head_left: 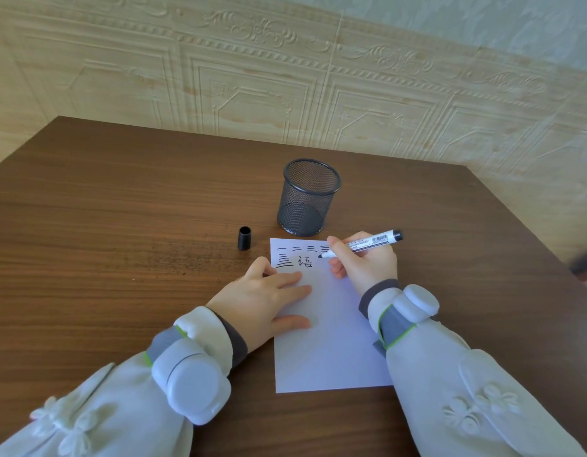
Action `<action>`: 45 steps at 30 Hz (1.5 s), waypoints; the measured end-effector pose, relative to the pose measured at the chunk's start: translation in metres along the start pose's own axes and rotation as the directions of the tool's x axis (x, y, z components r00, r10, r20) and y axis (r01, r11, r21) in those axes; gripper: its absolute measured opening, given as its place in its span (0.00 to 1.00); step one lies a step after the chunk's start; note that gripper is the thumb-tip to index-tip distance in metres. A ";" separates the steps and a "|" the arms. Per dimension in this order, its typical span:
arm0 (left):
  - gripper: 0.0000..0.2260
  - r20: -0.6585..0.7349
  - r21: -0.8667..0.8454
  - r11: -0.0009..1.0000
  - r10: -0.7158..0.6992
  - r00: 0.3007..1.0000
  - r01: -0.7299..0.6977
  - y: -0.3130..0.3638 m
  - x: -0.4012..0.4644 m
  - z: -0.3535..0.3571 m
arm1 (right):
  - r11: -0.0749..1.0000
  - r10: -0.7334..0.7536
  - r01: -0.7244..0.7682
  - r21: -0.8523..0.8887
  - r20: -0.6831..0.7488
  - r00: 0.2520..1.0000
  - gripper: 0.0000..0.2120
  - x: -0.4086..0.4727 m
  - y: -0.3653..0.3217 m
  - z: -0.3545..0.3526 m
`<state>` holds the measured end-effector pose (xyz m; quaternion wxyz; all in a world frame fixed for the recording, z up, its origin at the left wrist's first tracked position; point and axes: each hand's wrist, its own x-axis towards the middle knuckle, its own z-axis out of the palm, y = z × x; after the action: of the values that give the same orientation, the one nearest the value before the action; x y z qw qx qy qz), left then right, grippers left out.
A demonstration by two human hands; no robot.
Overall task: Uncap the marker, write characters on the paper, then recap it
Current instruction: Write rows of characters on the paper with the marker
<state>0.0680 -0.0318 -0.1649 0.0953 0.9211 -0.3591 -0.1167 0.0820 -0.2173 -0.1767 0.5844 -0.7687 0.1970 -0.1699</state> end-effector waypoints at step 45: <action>0.25 0.010 0.006 1.000 0.005 1.000 -0.005 -0.001 0.001 0.001 | 0.999 0.051 -0.049 0.023 -0.064 0.997 0.12 0.003 0.001 -0.003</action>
<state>0.0692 -0.0319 -0.1663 0.0912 0.9199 -0.3620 -0.1202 0.0825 -0.2216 -0.1772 0.5899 -0.7513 0.2333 -0.1821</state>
